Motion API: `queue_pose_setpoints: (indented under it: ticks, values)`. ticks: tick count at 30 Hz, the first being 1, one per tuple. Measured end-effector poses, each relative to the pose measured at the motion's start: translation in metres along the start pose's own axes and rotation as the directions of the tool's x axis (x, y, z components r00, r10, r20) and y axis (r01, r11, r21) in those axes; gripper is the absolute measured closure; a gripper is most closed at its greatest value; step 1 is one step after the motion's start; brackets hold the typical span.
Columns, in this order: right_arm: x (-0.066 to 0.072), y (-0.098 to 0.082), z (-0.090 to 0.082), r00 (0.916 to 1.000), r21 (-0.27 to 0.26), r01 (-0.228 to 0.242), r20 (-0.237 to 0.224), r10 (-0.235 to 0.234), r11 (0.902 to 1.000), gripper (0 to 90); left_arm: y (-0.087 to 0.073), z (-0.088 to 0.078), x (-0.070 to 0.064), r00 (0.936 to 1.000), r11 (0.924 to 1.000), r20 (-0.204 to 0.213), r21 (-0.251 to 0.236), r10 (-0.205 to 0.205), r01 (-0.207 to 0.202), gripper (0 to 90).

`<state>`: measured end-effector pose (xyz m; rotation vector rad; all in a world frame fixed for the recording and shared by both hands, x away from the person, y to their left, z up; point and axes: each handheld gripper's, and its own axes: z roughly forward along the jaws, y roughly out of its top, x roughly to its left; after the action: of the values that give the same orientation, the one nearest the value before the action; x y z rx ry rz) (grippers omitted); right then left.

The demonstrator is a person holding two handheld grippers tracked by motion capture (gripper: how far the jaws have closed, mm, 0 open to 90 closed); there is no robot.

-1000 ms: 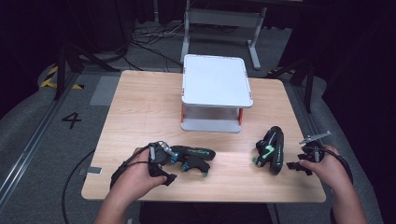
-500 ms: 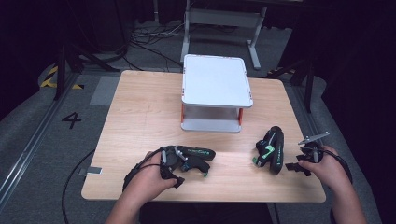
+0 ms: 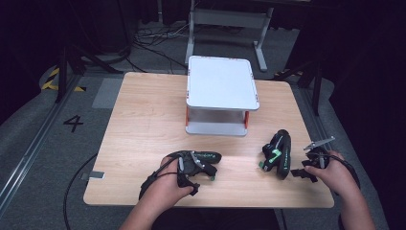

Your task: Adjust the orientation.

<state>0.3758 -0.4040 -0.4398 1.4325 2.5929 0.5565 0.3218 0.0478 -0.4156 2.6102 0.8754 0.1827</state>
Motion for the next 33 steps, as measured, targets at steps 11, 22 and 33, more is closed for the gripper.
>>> queue_pose_setpoints:
  ticks: [11,22,33]
  values:
    - [-0.001,-0.003,0.001,1.0,0.004,0.004,0.002,-0.004,1.0,29.7,0.002,0.018,0.012,0.9989,0.9997,-0.04,0.009,-0.022,0.023,63.1]
    - [-0.002,-0.006,-0.002,0.9999,0.001,-0.002,0.011,0.002,1.0,29.7,0.013,-0.015,0.017,0.9999,0.999,-0.017,-0.045,-0.005,0.004,69.3]
    - [-0.002,-0.011,-0.005,0.9996,-0.001,-0.008,0.025,0.008,1.0,29.5,0.042,-0.028,-0.001,0.9878,0.9906,0.08,-0.042,0.134,-0.13,69.1]
